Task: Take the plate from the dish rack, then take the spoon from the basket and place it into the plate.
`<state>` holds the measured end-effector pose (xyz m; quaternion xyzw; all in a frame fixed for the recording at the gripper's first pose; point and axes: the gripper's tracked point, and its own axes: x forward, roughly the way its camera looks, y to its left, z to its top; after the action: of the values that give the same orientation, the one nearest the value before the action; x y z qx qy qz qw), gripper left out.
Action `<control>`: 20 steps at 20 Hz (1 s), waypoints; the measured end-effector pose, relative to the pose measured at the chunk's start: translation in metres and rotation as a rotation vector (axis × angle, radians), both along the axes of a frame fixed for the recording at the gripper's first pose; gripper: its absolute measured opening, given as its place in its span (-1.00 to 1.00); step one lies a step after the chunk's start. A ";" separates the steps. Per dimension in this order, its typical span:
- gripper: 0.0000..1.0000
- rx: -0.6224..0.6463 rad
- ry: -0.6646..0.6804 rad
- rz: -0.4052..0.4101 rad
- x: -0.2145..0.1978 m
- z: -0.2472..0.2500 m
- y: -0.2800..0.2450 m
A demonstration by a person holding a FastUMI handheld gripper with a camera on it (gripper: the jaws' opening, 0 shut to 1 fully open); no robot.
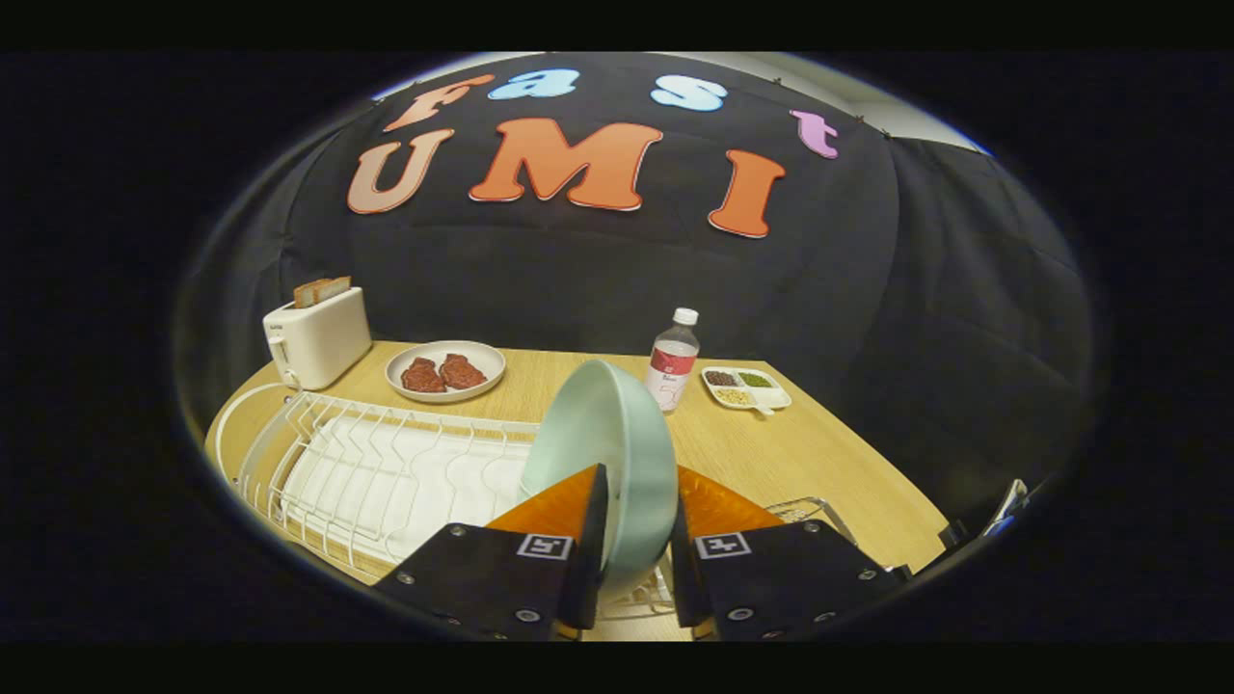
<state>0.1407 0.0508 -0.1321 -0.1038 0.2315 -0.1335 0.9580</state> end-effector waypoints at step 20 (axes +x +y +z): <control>-0.58 -0.204 -0.156 0.006 -0.006 0.078 0.018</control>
<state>0.1345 0.0684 -0.0546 -0.1908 0.1411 -0.1611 0.9580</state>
